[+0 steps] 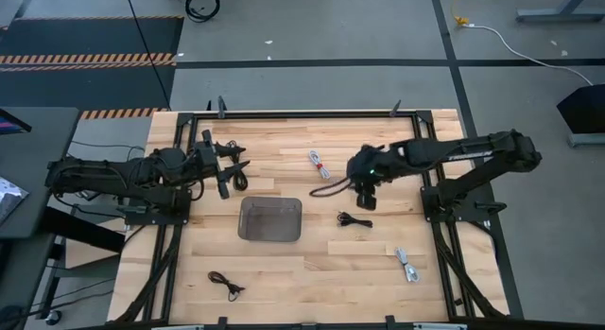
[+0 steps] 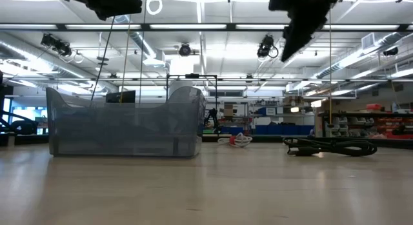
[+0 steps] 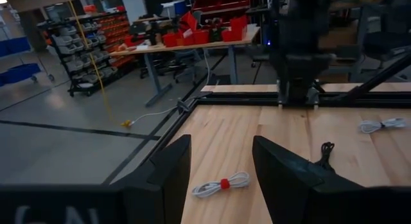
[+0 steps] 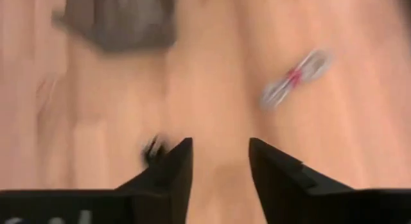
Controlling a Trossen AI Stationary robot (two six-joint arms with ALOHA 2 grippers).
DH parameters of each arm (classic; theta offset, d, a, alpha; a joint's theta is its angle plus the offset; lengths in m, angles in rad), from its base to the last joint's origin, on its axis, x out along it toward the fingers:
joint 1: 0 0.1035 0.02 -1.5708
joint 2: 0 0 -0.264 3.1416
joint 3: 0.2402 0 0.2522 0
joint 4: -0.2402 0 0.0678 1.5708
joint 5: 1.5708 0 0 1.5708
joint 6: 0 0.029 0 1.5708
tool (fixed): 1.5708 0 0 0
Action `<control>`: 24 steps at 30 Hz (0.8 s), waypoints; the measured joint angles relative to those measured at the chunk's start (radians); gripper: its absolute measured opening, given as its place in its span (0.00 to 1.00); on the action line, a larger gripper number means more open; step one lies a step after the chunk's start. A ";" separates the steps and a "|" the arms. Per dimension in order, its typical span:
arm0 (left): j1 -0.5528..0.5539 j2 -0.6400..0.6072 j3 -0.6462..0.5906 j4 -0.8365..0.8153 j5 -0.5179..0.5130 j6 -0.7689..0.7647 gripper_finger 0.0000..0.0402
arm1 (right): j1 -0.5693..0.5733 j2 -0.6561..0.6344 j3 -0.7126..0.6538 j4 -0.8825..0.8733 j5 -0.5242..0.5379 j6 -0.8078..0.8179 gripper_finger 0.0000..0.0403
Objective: Pick and place USB-C Cables
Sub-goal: Put the middle black USB cable into the black bin
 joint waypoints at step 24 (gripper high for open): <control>0.000 0.000 0.000 -0.005 0.000 -0.055 0.43 | 0.182 0.438 0.000 -0.101 -0.029 0.087 0.47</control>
